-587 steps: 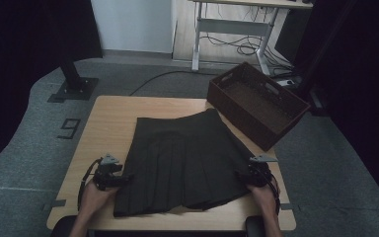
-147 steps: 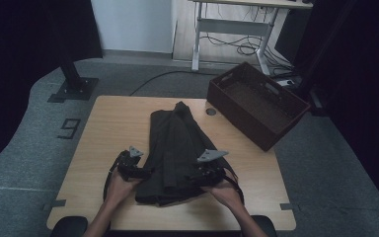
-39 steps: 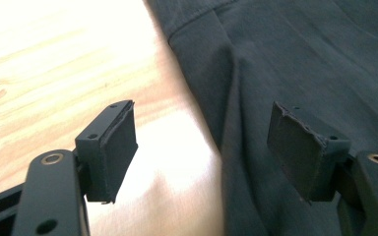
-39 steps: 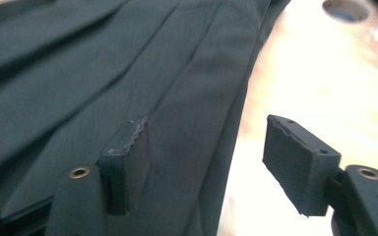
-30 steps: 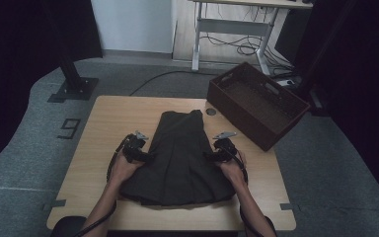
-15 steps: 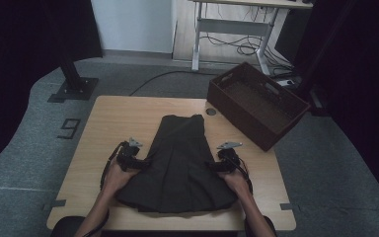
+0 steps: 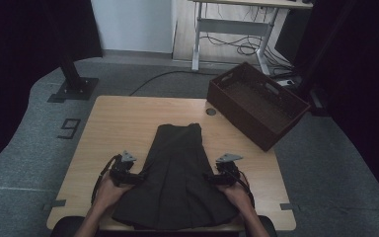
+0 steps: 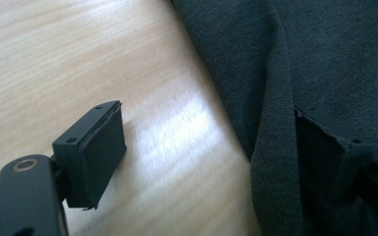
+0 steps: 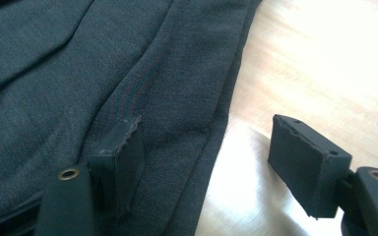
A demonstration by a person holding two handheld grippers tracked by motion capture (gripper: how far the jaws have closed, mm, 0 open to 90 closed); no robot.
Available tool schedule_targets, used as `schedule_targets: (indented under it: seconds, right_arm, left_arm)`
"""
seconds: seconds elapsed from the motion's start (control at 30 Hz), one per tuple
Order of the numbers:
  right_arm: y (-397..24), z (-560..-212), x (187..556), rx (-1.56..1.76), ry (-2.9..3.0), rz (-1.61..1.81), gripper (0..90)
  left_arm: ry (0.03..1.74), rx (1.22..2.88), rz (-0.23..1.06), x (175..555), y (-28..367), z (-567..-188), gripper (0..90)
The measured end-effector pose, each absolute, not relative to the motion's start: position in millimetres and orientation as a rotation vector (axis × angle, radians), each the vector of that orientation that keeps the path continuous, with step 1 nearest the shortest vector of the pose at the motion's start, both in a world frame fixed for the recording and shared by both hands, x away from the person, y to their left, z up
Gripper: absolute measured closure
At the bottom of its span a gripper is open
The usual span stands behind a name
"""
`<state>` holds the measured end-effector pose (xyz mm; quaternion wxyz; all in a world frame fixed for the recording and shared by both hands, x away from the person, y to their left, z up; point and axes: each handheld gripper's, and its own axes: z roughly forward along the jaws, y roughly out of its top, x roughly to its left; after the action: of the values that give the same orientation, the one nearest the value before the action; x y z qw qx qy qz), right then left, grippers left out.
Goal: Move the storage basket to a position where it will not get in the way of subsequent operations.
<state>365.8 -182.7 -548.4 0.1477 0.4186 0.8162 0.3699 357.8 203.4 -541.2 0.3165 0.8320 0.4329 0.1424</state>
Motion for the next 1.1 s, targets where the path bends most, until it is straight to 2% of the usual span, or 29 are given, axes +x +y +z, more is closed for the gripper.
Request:
schedule_targets:
  seconds: [0.3, 0.37, 0.43, 0.57, 0.77, 0.87, 1.1]
  right_arm:
    - [-177.2, -547.7, 336.1, 1.176, 2.381, 1.070, 29.9]
    - [-178.2, -548.3, 333.7, 1.170, 2.379, 1.079, 29.9]
    - [-178.7, -548.5, 333.5, 1.172, 2.376, 1.085, 29.9]
    - [-179.6, -549.1, 333.5, 1.172, 2.374, 1.097, 29.7]
    - [-181.9, -549.3, 334.4, 1.167, 2.384, 1.122, 28.9]
    - [-182.6, -549.1, 335.6, 1.170, 2.393, 1.120, 25.7]
    - [-184.6, -542.7, 340.8, 1.188, 2.431, 1.132, 25.5]
  left_arm:
    - [1.147, 2.234, 0.387, 340.7, 209.3, -538.2, 17.7]
    - [1.119, 2.260, 0.427, 341.8, 205.7, -533.1, 20.2]
    - [1.104, 2.221, 0.446, 345.7, 202.0, -524.8, 18.5]
    - [1.076, 2.158, 0.379, 354.8, 190.7, -513.7, 17.5]
    - [1.088, 2.247, 0.368, 360.1, 174.8, -533.1, 14.8]
    - [1.140, 2.201, 0.297, 362.8, 178.3, -538.8, 13.8]
    - [1.110, 2.153, 0.349, 357.9, 180.7, -545.9, 7.8]
